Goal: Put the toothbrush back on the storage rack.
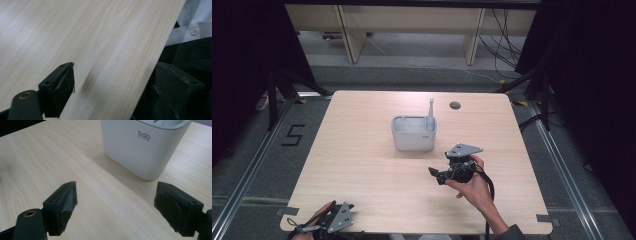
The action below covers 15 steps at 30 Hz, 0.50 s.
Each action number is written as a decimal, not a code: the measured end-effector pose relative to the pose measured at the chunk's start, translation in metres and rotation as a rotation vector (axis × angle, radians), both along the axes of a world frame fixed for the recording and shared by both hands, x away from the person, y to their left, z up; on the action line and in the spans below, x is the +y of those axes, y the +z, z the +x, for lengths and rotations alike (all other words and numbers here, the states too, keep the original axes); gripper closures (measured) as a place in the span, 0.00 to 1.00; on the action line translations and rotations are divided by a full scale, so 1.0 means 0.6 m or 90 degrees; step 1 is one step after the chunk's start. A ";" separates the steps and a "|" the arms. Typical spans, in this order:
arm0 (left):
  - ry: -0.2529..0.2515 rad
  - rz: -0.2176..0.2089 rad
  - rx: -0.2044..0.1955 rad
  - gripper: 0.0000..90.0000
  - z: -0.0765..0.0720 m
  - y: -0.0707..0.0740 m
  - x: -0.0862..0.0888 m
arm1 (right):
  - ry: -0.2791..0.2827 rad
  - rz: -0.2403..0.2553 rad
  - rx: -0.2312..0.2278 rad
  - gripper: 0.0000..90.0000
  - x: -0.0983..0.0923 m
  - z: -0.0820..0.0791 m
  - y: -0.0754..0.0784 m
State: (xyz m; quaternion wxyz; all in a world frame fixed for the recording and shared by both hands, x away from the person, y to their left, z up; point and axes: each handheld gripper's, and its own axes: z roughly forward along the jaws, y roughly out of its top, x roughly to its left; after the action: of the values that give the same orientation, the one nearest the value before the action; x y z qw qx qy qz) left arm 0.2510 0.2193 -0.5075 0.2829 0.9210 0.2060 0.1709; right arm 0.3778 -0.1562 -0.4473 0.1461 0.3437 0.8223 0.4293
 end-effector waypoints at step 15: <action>-0.001 0.003 -0.001 0.18 0.000 0.001 0.000 | 0.018 -0.003 0.014 0.20 -0.005 -0.022 -0.030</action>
State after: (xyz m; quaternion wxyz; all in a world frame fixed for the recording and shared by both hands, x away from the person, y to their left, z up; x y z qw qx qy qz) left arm 0.2508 0.2194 -0.5071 0.2812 0.9216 0.2047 0.1719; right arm 0.3643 -0.1594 -0.4654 0.1317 0.3360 0.8296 0.4260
